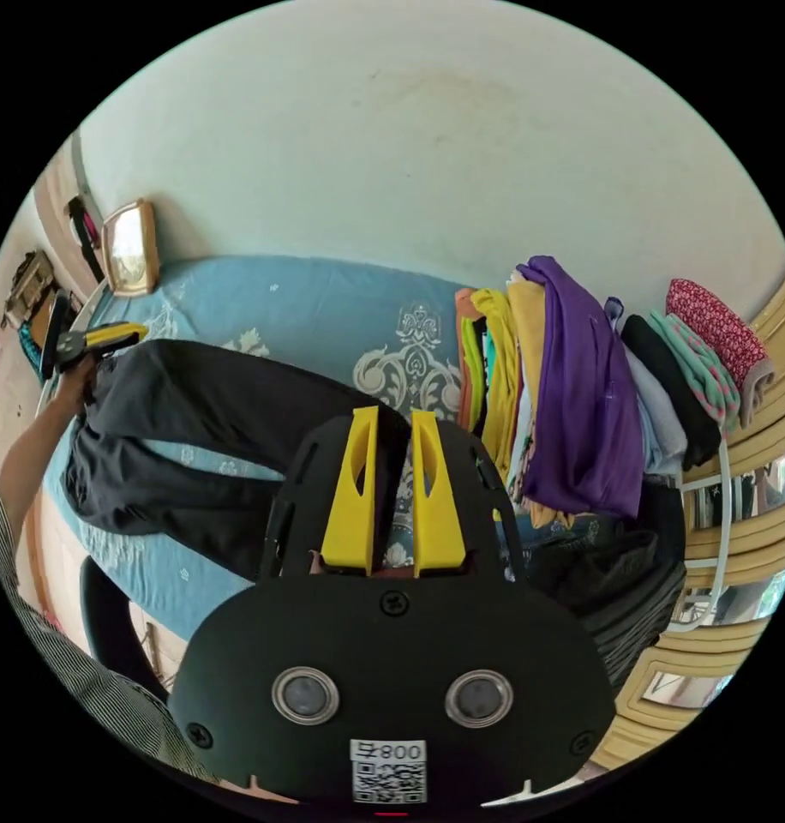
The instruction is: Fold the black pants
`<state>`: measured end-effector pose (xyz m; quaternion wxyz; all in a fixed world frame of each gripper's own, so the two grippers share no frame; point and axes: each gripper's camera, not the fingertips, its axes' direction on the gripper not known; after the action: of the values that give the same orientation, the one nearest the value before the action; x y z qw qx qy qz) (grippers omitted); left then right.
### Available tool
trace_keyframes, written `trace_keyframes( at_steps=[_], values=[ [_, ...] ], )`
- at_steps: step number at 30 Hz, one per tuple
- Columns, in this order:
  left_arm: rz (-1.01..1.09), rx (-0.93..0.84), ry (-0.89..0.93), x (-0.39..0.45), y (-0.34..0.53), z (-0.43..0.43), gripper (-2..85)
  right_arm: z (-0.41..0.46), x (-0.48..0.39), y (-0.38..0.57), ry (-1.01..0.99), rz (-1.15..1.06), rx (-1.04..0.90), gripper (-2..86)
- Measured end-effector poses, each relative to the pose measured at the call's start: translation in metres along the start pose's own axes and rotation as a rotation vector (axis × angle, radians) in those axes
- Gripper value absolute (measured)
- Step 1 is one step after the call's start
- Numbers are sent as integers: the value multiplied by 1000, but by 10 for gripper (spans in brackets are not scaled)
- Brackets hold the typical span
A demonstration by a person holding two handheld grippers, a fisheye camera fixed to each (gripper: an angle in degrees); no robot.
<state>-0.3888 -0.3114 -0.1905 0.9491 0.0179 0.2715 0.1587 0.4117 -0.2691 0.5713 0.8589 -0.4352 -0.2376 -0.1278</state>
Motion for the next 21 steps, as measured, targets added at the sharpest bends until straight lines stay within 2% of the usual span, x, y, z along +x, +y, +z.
trace_keyframes(
  at_steps=[2, 4, 6, 9, 11, 15, 17, 18, 19, 21],
  values=[
    [-31, 48, 115, -6, 15, -5, 81, 7, 15, -12, 29, 56, -41, 66],
    [-9, 64, 217, -5, 42, -11, 92, 13, 20, 1, -46, 59, -55, 68],
    [54, 27, 312, 1, 93, -19, 102, 20, 19, 32, -89, 50, -56, 69],
    [87, -80, 357, 9, 169, -31, 119, 43, 9, 102, -107, 35, -141, 76],
    [98, -153, 304, 15, 211, -36, 124, 62, 8, 150, -103, 75, -232, 89],
    [74, -289, 130, 21, 282, -40, 124, 78, 19, 184, -197, 204, -268, 98],
    [39, -363, 27, 19, 298, -33, 115, 95, 19, 185, -139, 221, -321, 95],
    [16, -417, 31, 16, 304, -27, 103, 102, 19, 184, -140, 227, -346, 94],
    [7, -415, 32, 15, 306, -26, 95, 115, 19, 184, -170, 242, -398, 92],
    [-22, -387, 46, 6, 313, -32, 52, 118, 22, 186, -179, 287, -386, 85]
  ],
)
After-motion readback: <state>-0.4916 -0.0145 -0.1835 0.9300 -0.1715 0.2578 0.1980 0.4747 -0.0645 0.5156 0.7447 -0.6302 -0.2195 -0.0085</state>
